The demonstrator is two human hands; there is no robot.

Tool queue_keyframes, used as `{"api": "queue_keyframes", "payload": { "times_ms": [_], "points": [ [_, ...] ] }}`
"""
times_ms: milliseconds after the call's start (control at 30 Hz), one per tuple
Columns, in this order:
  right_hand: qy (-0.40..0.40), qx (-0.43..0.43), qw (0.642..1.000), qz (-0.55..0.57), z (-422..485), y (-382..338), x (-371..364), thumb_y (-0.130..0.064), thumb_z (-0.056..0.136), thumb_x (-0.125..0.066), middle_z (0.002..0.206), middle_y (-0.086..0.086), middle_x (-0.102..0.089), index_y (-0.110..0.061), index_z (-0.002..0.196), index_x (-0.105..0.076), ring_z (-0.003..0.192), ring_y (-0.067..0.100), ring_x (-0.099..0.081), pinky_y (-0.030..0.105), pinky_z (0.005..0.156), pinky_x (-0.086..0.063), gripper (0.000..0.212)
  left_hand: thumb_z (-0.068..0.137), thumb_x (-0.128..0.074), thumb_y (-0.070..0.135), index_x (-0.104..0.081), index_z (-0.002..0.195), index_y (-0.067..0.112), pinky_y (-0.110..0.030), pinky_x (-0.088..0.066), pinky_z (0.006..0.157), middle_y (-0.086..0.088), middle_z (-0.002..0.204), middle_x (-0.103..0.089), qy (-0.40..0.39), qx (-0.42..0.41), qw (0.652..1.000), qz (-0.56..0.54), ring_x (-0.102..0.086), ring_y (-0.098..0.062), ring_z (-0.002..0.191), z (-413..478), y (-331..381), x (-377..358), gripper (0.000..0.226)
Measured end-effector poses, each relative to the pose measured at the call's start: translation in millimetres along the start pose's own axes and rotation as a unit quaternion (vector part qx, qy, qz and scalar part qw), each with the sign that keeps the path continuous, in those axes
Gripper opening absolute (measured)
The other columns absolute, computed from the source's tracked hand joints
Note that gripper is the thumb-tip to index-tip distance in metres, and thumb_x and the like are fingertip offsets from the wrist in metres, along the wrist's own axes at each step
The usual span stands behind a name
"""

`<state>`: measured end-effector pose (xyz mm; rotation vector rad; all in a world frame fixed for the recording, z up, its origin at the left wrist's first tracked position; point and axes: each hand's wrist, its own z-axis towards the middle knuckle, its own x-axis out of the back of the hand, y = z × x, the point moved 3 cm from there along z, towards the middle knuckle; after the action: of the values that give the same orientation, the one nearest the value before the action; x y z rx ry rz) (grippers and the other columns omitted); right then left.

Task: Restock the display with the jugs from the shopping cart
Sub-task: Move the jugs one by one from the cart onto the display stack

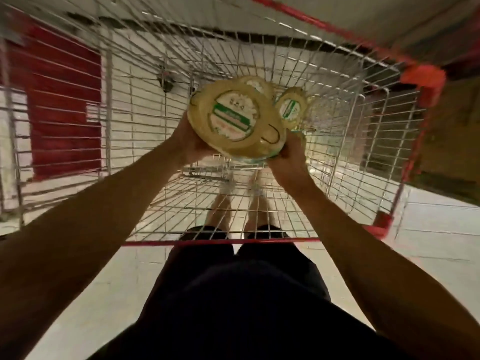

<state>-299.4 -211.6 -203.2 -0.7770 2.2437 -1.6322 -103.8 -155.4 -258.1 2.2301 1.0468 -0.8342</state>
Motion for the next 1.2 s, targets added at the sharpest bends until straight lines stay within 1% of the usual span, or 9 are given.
{"api": "queue_keyframes", "payload": {
  "times_ms": [100,233,300,533,633,800,967,1067,1200],
  "points": [
    [0.049,0.025,0.998,0.031,-33,-47,16,-0.007,0.084,-0.076,0.077,-0.014,-0.073,-0.012,0.083,-0.072,0.074,0.000,-0.064,0.025,0.072,-0.054,0.006,0.109,-0.026,0.059,-0.069,0.136,0.018,-0.052,-0.054,0.100,-0.013,0.144,-0.064,0.056,-0.002,0.997,0.060,-0.060,-0.035,0.133,-47,-2,-43,0.065],
    [0.103,0.051,0.992,0.058,-79,-84,45,-0.019,0.081,-0.074,0.072,0.026,-0.068,0.015,0.080,-0.069,0.073,0.016,-0.059,0.028,0.067,-0.054,0.035,0.100,-0.046,0.064,-0.046,0.155,0.014,-0.060,-0.048,0.109,-0.016,0.155,-0.052,0.056,-0.047,0.985,0.159,-0.049,-0.039,0.143,-97,-13,-105,0.074],
    [0.109,0.061,0.991,0.058,-104,-100,61,-0.013,0.081,-0.076,0.077,0.036,-0.067,0.017,0.082,-0.068,0.074,0.018,-0.061,0.027,0.067,-0.055,0.031,0.107,-0.027,0.062,-0.040,0.158,0.014,-0.062,-0.041,0.115,-0.015,0.157,-0.050,0.036,-0.038,0.980,0.191,-0.042,-0.040,0.147,-109,-23,-133,0.072],
    [0.150,0.145,0.976,0.063,-201,-141,148,-0.018,0.087,-0.071,0.086,-0.008,-0.079,-0.023,0.091,-0.079,0.083,0.009,-0.073,0.025,0.077,-0.060,0.011,0.116,-0.004,0.022,-0.051,0.152,0.025,-0.057,-0.054,0.100,-0.011,0.154,-0.054,-0.052,-0.024,0.961,0.272,-0.052,-0.036,0.141,-116,-92,-223,0.059],
    [0.180,0.156,0.971,0.035,-247,-138,196,-0.011,0.091,-0.071,0.090,0.008,-0.077,-0.022,0.095,-0.077,0.086,0.025,-0.075,0.032,0.079,-0.062,0.013,0.116,-0.019,0.033,-0.062,0.143,0.027,-0.052,-0.057,0.094,-0.009,0.149,-0.060,-0.064,-0.011,0.963,0.262,-0.060,-0.032,0.134,-108,-134,-264,0.051],
    [0.211,0.176,0.960,0.046,-328,-120,277,-0.012,0.087,-0.074,0.087,-0.015,-0.079,-0.025,0.096,-0.079,0.083,0.003,-0.074,0.017,0.076,-0.057,0.017,0.092,-0.038,0.080,-0.045,0.156,0.023,-0.065,-0.045,0.110,-0.015,0.158,-0.049,-0.097,0.001,0.947,0.306,-0.048,-0.038,0.144,-98,-229,-328,0.086],
    [0.244,0.197,0.946,0.081,-394,-103,350,-0.014,0.085,-0.076,0.099,-0.009,-0.079,-0.020,0.106,-0.076,0.093,0.015,-0.075,0.028,0.083,-0.059,0.022,0.110,-0.012,0.060,-0.045,0.153,0.016,-0.058,-0.045,0.113,-0.024,0.160,-0.040,-0.079,0.008,0.942,0.327,-0.054,-0.026,0.140,-82,-321,-372,0.070],
    [0.248,0.217,0.937,0.113,-413,-108,386,-0.016,0.084,-0.074,0.113,0.001,-0.074,-0.028,0.120,-0.072,0.109,0.027,-0.070,0.042,0.094,-0.059,0.038,0.086,-0.041,0.086,-0.035,0.161,0.026,-0.070,-0.036,0.114,-0.014,0.164,-0.040,-0.148,0.009,0.924,0.353,-0.040,-0.040,0.149,-82,-353,-406,0.096],
    [0.226,0.226,0.939,0.128,-416,-116,425,-0.021,0.090,-0.069,0.120,-0.003,-0.072,-0.024,0.126,-0.067,0.116,0.026,-0.067,0.044,0.099,-0.056,0.037,0.081,-0.051,0.084,-0.034,0.161,0.030,-0.062,-0.039,0.115,-0.015,0.165,-0.036,-0.232,0.001,0.914,0.332,-0.034,-0.041,0.151,-74,-368,-441,0.099]
  ]
}}
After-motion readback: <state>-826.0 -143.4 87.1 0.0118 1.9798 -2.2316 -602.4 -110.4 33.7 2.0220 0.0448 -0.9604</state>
